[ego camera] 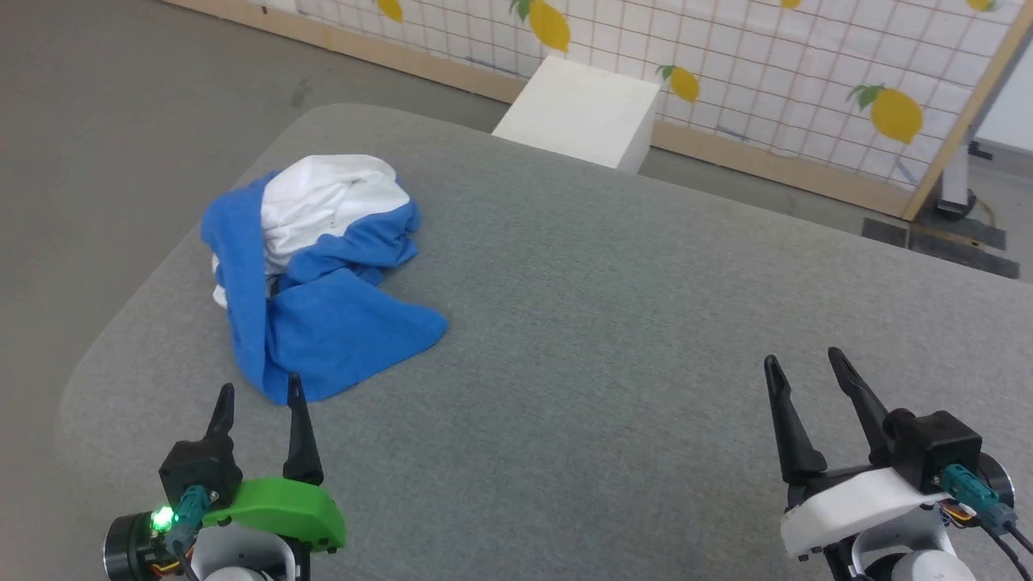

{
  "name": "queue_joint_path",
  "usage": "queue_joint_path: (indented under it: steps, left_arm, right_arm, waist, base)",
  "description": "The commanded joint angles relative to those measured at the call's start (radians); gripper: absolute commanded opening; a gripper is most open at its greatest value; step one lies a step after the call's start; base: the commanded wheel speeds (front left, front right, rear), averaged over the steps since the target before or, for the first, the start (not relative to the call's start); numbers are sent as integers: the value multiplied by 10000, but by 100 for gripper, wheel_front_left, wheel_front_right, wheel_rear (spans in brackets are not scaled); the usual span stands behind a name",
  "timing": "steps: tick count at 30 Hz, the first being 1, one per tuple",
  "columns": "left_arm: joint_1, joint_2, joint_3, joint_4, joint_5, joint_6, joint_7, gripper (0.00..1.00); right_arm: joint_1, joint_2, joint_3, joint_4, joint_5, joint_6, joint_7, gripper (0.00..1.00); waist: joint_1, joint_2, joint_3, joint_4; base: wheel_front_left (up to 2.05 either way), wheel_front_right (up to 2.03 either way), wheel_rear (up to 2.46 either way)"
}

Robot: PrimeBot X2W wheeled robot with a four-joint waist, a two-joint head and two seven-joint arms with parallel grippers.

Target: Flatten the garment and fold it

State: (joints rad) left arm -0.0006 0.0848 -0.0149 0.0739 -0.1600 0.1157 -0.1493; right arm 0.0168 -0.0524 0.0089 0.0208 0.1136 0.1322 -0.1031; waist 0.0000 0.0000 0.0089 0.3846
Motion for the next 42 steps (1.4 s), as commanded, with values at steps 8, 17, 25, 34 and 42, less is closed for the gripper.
queue_joint_path:
  steps: [8,17,25,34,42]
  left_arm:
    - [230,36,122,-33,-211,196,-250,100]
    - [235,11,213,7,-356,268,-455,100]
    - [227,-16,243,116,-456,322,-623,100]
    - [303,-47,208,205,-584,458,-805,100]
    - [290,-13,237,280,-734,532,-969,100]
  right_arm:
    - [12,14,108,11,151,-10,-159,100]
    - [30,16,123,-33,277,-11,-249,100]
    - [35,18,124,-18,417,-12,-348,100]
    - [21,19,208,68,613,-13,-527,100]
    - [16,21,224,165,784,-14,-732,100]
  waist:
    - [0,0,24,633]
    - [0,0,65,1304]
    - [0,0,52,1789]
    - [0,0,96,2254]
    - [0,0,93,2655]
  base:
    - [0,0,0]
    - [0,0,0]
    - [-4,-4,-4]
    - [-1,-1,-1]
    - [0,0,0]
